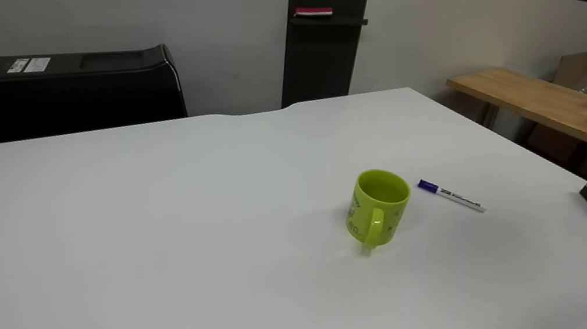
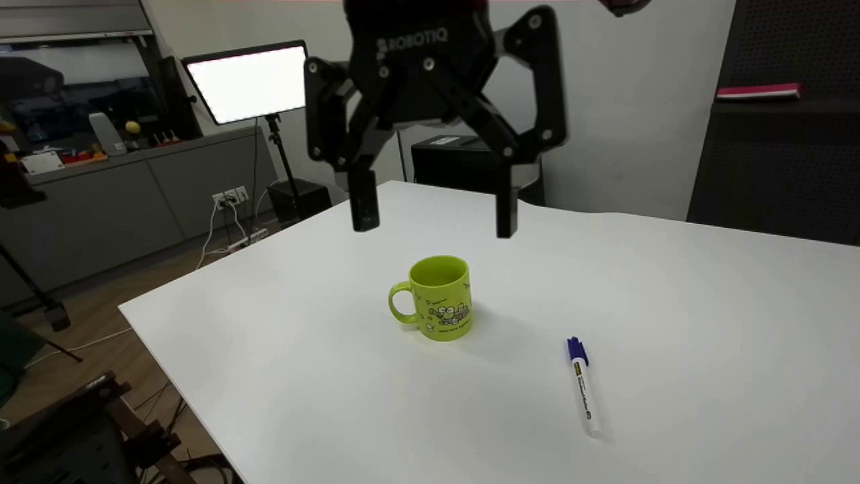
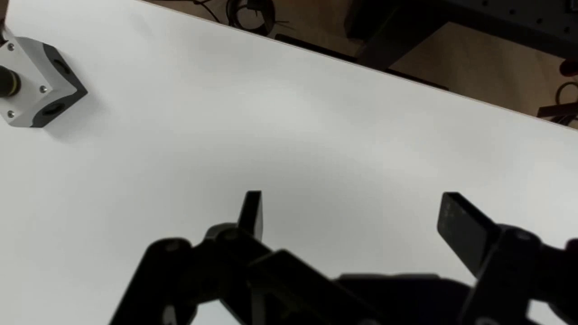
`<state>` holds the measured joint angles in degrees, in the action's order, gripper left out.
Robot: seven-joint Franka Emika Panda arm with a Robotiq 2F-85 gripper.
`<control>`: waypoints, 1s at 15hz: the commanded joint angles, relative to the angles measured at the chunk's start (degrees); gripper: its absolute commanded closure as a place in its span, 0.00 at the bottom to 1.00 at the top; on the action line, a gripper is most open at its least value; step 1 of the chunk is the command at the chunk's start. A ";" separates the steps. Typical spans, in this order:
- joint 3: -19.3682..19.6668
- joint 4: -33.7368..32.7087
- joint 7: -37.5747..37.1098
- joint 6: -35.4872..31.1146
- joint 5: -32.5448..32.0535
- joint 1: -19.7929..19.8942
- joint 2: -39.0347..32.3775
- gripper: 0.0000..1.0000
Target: Put the marker inside the mug.
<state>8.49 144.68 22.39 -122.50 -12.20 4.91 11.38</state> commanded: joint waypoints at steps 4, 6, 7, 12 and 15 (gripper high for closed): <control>2.83 -4.86 5.17 -5.88 1.19 2.69 -3.98 0.00; 3.35 -5.03 5.77 -7.95 3.20 2.97 -4.30 0.00; 3.50 -5.05 6.16 -8.58 4.27 3.02 -4.41 0.00; 3.23 -3.73 6.82 -8.76 7.08 3.12 -3.74 0.00; 3.24 -3.77 6.83 -8.57 7.69 3.13 -3.83 0.00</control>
<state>11.86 140.95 29.24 -131.16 -4.52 7.94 7.53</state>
